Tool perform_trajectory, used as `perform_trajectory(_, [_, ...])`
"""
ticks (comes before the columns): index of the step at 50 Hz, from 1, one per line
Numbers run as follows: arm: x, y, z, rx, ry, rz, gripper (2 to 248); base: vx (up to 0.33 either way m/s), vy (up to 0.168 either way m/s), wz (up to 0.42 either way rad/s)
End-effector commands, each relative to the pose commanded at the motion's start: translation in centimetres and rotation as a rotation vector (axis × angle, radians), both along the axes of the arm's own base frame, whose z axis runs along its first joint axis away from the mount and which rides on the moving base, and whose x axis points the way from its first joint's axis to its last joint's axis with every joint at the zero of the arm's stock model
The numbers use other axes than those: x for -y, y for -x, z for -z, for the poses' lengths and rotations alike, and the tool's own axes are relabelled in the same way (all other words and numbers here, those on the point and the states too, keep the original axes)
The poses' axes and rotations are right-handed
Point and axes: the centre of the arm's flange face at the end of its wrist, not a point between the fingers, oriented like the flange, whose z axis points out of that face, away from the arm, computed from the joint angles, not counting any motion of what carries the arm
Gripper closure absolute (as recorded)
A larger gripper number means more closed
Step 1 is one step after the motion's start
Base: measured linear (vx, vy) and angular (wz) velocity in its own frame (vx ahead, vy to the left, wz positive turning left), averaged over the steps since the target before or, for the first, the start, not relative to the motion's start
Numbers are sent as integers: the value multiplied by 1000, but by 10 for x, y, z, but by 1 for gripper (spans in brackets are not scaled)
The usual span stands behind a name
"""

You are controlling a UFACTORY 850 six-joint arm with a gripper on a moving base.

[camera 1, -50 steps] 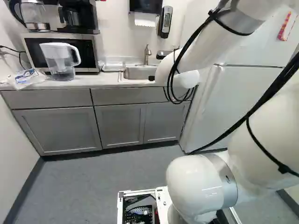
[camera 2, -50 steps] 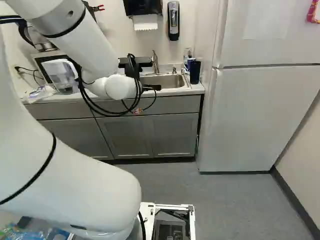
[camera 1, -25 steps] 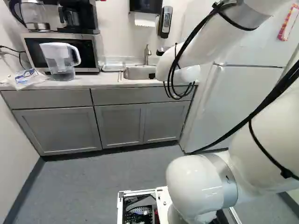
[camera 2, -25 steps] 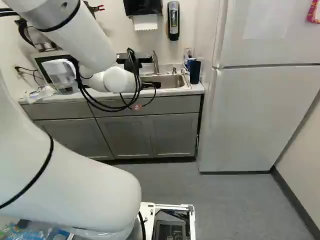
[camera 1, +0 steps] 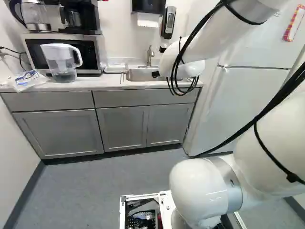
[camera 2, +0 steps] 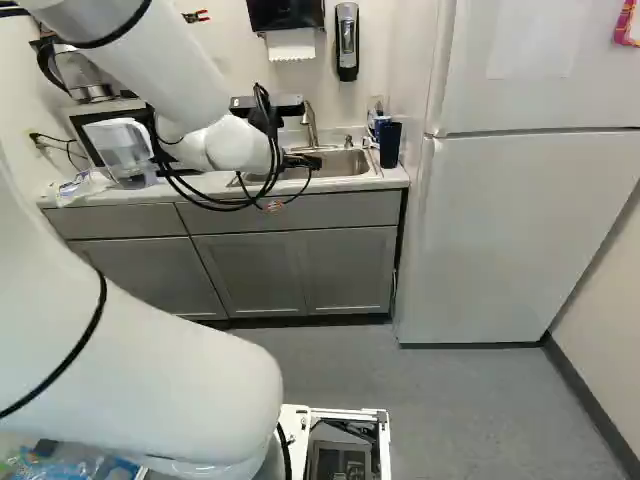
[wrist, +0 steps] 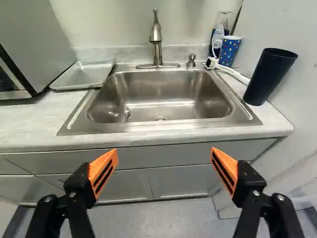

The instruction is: Rinse the cup and place it in the tray

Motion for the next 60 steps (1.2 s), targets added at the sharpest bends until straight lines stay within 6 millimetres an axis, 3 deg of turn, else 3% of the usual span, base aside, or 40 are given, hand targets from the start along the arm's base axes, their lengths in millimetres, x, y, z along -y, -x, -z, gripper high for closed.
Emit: perform_trajectory(60, [0,-25,-61,41,0,0,3,0,0,0])
